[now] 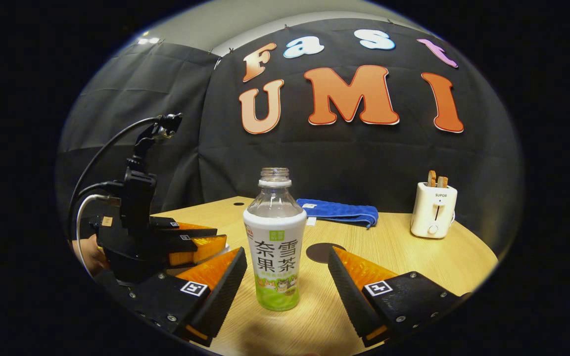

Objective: Open the teacup lid with one hand, grasp the water bottle and pour water into the teacup with the other hand; after pouring, place the water bottle on the coaster and then close the teacup lid.

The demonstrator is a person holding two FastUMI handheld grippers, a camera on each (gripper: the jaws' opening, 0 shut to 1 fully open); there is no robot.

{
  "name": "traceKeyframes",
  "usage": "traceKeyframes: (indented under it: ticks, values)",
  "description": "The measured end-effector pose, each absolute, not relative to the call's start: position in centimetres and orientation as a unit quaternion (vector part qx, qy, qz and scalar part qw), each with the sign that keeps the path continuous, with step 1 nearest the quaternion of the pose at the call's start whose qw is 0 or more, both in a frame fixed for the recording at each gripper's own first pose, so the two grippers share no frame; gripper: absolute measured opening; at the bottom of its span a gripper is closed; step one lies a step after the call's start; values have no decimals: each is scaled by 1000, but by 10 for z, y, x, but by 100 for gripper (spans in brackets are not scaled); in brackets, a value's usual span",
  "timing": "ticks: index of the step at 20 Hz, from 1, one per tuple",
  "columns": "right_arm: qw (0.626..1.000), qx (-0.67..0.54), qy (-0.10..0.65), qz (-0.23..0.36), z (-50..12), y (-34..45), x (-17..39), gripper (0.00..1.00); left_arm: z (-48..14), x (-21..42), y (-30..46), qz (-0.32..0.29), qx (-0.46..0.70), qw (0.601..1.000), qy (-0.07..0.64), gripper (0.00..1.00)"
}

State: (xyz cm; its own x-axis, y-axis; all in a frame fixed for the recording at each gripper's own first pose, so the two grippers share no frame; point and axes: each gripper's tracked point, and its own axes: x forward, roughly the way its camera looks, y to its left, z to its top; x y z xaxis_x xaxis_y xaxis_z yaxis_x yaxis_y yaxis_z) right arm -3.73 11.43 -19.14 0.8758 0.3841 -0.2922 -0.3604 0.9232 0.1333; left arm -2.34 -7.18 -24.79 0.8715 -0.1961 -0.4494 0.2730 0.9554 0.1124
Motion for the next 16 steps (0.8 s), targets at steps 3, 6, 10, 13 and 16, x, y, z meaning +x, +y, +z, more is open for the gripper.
traceKeyframes:
  ticks: [3, 6, 10, 13, 16]
  values:
    - [966, 38, 164, 195, -194, 117, -35, 99, -247, -23, -69, -120, 85, 965, 218, 30]
    - [965, 28, 172, 195, -200, 121, -31, 99, -229, -20, -61, -109, 81, 972, 192, 29]
    - [964, 10, 192, 182, -210, 126, -24, 99, -207, -18, -40, -82, 89, 979, 163, 30]
    - [961, -5, 204, 184, -213, 133, -24, 91, -195, -19, -18, -63, 96, 983, 146, 26]
    - [957, -24, 233, 171, -224, 135, -22, 82, -188, -20, 6, -45, 81, 986, 138, 26]
